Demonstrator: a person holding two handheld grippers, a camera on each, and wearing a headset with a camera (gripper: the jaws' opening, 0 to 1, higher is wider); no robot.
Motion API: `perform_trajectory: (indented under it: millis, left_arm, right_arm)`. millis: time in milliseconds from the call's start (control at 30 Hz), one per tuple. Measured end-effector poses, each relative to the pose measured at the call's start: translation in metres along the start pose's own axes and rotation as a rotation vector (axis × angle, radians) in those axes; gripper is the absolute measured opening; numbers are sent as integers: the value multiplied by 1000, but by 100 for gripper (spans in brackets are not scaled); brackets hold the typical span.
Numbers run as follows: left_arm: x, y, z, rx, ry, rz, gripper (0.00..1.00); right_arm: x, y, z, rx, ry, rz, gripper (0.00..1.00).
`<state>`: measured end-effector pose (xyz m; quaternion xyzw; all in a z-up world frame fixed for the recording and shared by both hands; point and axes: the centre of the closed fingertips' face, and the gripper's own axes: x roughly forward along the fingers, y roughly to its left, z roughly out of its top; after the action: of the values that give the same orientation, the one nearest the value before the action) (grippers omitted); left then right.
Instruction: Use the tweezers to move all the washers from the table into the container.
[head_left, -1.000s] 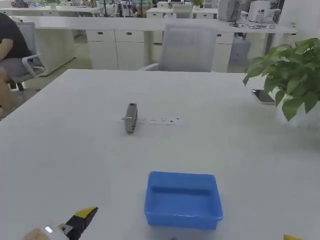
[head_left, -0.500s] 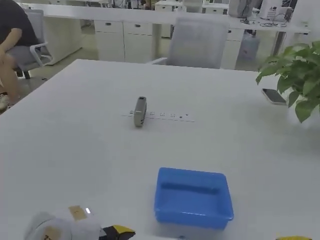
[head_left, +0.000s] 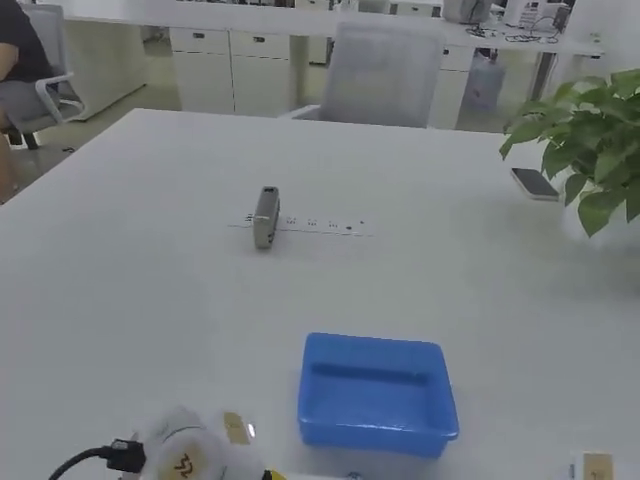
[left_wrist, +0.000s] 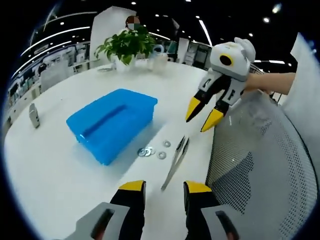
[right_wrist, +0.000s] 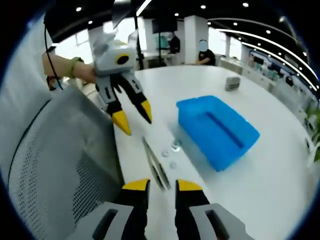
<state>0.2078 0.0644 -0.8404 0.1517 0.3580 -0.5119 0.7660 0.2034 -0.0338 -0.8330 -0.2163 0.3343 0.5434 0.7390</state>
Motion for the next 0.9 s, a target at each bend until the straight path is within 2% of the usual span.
perform_trajectory:
  millis: [33, 167, 233, 433, 500, 900]
  left_arm:
    - [3, 1, -3, 37, 25, 0, 25]
    - [9, -1, -5, 95, 65, -16, 18]
    - [11, 0, -6, 141, 82, -6, 14]
    - [15, -1, -7, 221, 127, -16, 5]
    - [15, 0, -7, 271, 139, -15, 2]
    - [12, 0, -6, 373, 184, -30, 0]
  right_arm:
    - [4, 0, -1, -19, 17, 3, 16]
    - [14, 2, -4, -64, 59, 30, 16]
    - [17, 3, -3, -88, 77, 39, 16]
    - [26, 0, -3, -131, 110, 53, 15]
    - [28, -2, -5, -143, 122, 58, 15]
    - [33, 0, -10, -209, 155, 80, 14]
